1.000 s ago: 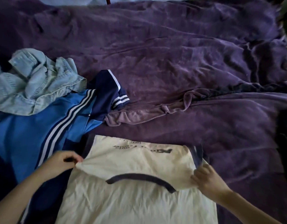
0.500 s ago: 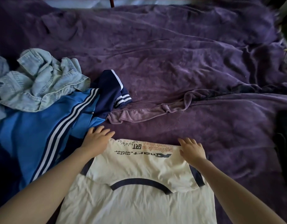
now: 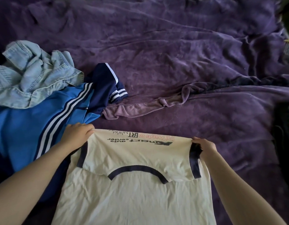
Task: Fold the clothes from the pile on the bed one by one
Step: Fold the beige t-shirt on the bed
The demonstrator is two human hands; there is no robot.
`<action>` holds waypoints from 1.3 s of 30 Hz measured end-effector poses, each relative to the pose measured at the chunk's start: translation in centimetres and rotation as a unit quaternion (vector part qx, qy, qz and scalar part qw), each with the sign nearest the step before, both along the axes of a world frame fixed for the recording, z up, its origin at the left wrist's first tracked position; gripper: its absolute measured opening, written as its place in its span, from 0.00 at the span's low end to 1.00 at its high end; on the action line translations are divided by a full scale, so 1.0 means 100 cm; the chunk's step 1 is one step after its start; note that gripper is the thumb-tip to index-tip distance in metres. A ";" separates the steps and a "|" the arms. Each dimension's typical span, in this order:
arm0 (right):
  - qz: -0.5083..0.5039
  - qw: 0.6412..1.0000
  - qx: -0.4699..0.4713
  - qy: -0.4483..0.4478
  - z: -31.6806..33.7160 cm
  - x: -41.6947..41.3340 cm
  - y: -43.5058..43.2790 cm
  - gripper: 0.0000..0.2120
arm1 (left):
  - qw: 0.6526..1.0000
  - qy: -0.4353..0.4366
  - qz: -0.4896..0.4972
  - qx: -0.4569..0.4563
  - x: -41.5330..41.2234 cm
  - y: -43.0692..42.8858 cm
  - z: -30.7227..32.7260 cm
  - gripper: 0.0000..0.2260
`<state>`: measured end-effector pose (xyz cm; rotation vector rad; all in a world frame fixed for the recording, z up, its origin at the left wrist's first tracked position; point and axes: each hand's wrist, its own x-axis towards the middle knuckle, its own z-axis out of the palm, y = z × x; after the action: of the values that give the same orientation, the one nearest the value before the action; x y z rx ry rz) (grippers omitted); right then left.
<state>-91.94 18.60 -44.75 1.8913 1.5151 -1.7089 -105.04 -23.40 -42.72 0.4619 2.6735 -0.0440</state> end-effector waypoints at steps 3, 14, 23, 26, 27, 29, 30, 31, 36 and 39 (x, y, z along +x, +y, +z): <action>0.294 0.915 0.257 -0.104 0.004 -0.003 -0.010 0.06 | 0.998 -0.011 -0.014 -0.055 0.000 0.009 -0.004 0.12; 0.692 0.587 0.392 -0.152 -0.003 0.004 -0.010 0.13 | 0.999 -0.041 0.015 -0.032 0.003 -0.003 0.013 0.10; 0.657 0.560 0.501 0.065 0.061 0.082 -0.006 0.13 | 0.978 0.154 -0.110 0.087 0.067 -0.037 0.073 0.16; 0.696 0.478 0.521 0.125 0.078 0.116 -0.020 0.20 | 0.968 0.178 -0.133 0.114 0.112 -0.056 0.075 0.13; 0.715 0.454 0.515 0.135 0.080 0.129 -0.023 0.20 | 0.965 0.185 -0.144 0.119 0.128 -0.064 0.071 0.10; 0.762 0.393 0.494 0.148 0.079 0.155 -0.027 0.20 | 0.960 0.189 -0.167 0.123 0.163 -0.079 0.062 0.09; 0.786 0.367 0.477 0.139 0.077 0.168 -0.030 0.20 | 0.961 0.179 -0.175 0.118 0.180 -0.085 0.059 0.11; 0.812 0.348 0.452 0.121 0.074 0.182 -0.032 0.20 | 0.964 0.159 -0.185 0.108 0.195 -0.091 0.057 0.09; 0.871 0.332 0.358 -0.060 0.056 0.224 -0.051 0.30 | 0.988 0.023 -0.153 -0.022 0.252 -0.093 0.028 0.12; 0.826 0.431 0.337 -0.135 0.055 0.227 -0.054 0.27 | 0.981 -0.069 -0.096 -0.156 0.253 -0.089 0.017 0.15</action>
<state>-69.27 13.17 -39.28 -0.1003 2.3784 0.2123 -79.71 -32.31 -41.06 0.5930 2.4188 -0.4642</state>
